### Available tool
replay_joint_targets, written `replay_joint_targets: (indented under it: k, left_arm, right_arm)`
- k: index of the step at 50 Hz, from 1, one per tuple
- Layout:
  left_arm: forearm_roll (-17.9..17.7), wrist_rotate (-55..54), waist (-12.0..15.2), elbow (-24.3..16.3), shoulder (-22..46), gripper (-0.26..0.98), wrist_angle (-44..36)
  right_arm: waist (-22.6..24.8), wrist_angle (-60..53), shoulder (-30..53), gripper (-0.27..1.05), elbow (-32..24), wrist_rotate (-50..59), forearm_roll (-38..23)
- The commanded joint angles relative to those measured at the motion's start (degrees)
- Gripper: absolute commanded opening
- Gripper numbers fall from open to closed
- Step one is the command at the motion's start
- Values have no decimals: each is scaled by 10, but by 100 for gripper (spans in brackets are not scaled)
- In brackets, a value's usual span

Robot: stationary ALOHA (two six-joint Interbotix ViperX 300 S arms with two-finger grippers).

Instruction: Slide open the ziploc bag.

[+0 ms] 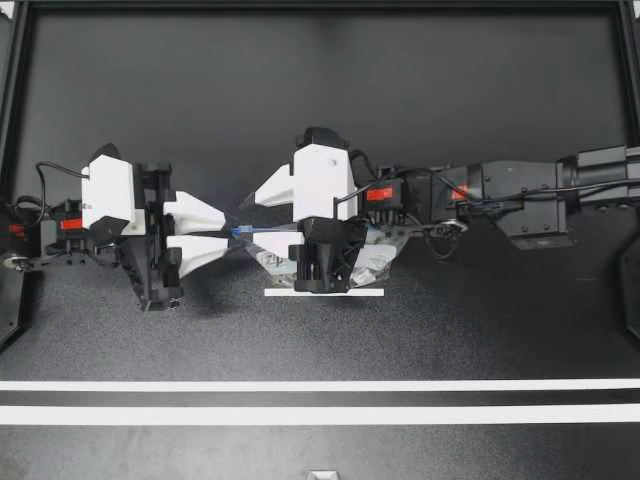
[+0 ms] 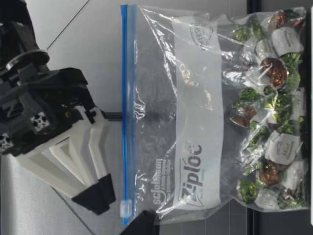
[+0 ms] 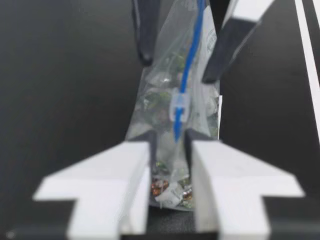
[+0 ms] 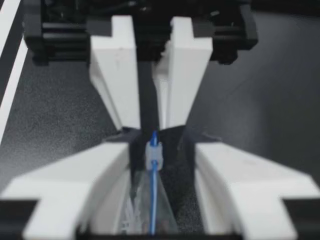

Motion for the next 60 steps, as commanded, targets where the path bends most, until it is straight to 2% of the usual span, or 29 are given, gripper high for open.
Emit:
replay_joint_targets:
  k: [1,10,34,41,53,60]
  left_arm:
    - [2,2,1,-11,-4,-2,-10]
    - [5,2,1,-11,-4,-13,-10]
    - [5,2,1,-11,-1,-14,-10]
    - [5,2,1,-11,0,-14,-10]
    - [5,3,1,-10,0,-14,-8]
    - [5,2,1,-10,0,-14,-9]
  right_arm:
    - [-4,-1,-4,53,-14,1,-1]
    - [-4,3,1,53,-15,1,-2]
    - [-3,25,10,49,-25,3,-1]
    - [3,40,12,37,-28,3,-1]
    - [5,47,7,3,-30,2,-1]
    - [5,77,-2,-7,-33,0,-1]
